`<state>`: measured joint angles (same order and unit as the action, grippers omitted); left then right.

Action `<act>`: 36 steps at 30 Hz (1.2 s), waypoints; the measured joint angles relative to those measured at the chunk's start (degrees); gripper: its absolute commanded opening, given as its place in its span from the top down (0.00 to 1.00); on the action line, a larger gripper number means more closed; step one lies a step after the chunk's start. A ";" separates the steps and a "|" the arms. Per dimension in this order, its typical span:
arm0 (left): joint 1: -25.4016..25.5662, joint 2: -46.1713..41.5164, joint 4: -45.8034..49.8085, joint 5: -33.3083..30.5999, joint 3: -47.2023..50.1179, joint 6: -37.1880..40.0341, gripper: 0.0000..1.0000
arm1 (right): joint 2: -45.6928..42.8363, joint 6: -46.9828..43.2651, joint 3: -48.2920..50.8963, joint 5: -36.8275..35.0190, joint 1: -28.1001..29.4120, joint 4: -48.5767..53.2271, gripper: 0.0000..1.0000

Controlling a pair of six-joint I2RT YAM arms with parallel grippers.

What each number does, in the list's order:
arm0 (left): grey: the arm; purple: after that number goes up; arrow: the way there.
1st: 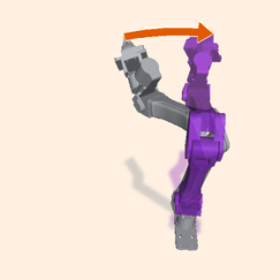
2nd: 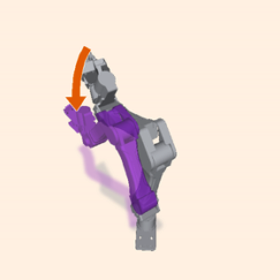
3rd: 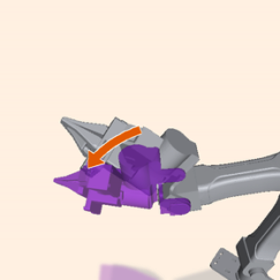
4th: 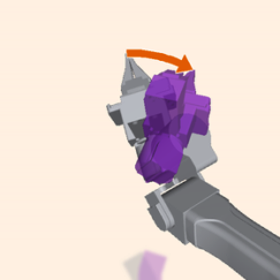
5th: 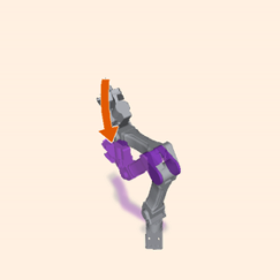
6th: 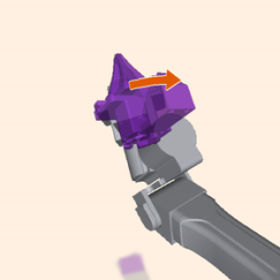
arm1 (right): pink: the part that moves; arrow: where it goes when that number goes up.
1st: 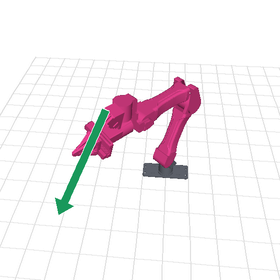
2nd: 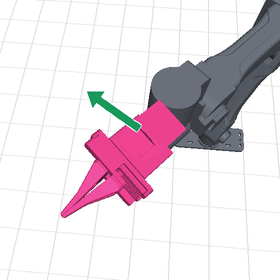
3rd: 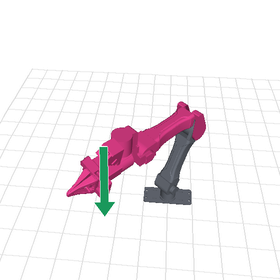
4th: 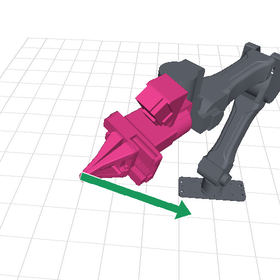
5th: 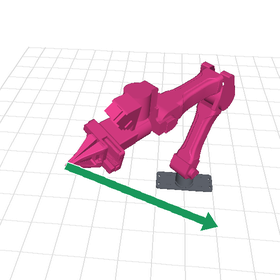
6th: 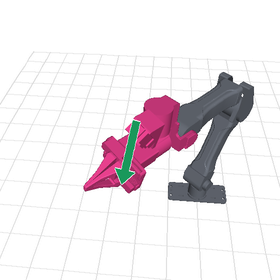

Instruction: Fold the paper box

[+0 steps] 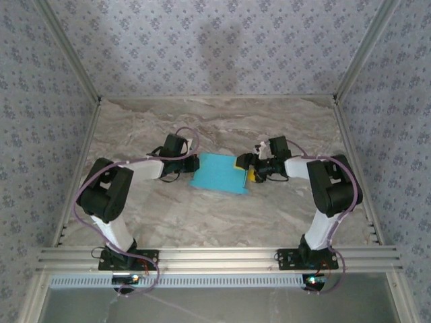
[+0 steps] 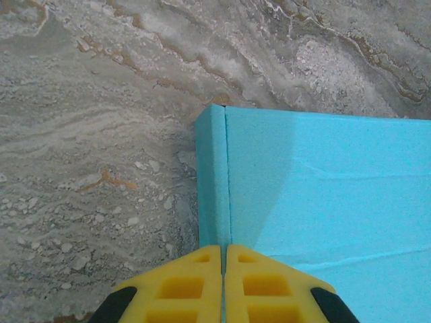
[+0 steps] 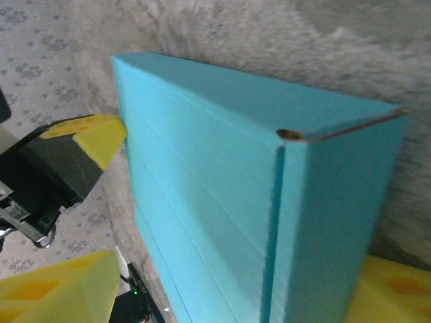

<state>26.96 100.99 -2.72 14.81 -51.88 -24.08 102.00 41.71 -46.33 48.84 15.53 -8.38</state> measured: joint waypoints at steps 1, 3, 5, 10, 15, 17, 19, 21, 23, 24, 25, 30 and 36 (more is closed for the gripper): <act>-0.02 0.04 -0.13 -0.31 -0.11 0.09 0.93 | 0.00 0.61 0.44 0.11 0.22 -1.09 0.21; -0.22 0.17 -0.35 -0.46 -0.20 0.11 0.93 | -0.33 1.42 1.14 0.00 0.28 -2.27 0.23; -0.24 0.15 -0.37 -0.50 -0.26 0.07 0.92 | -0.87 2.32 1.81 -0.44 0.55 -2.43 0.30; -0.22 -0.50 0.24 -1.07 -0.22 -0.07 0.83 | -2.23 4.17 2.27 -2.34 0.46 -1.14 0.48; -0.24 -4.15 5.66 -2.95 1.29 -0.83 0.62 | -4.28 5.77 2.25 -4.55 0.13 1.64 0.56; -0.24 -6.75 9.75 -4.09 2.01 -0.44 0.55 | -5.90 6.95 2.27 -5.16 0.09 2.93 0.59; 0.02 -10.21 12.87 -5.60 2.75 0.87 0.51 | -7.56 8.15 2.34 -5.27 -0.22 3.74 0.62; 0.57 -15.72 14.97 -7.89 3.50 2.71 0.48 | -8.92 9.60 2.56 -5.35 -0.92 3.91 0.65; 1.38 -22.47 16.46 -9.70 3.23 4.96 0.47 | -9.79 11.13 2.84 -5.33 -1.68 3.85 0.68; 1.66 -25.05 17.42 -10.23 2.51 6.01 0.48 | -10.01 11.65 3.04 -5.33 -1.97 3.85 0.69; 1.92 -27.17 18.69 -10.64 1.18 7.23 0.48 | -10.19 12.22 3.32 -5.29 -2.19 3.91 0.70; 2.58 -33.81 19.65 -9.70 -2.78 15.15 0.18 | -10.54 14.08 3.96 -4.55 -2.34 3.98 0.73; 14.82 -36.28 14.34 -13.46 1.40 34.42 0.06 | -10.73 17.64 5.90 -2.80 -3.58 2.56 0.76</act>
<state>41.78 64.71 11.62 1.34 -50.48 10.35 91.26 59.35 -40.42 46.04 11.94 -5.82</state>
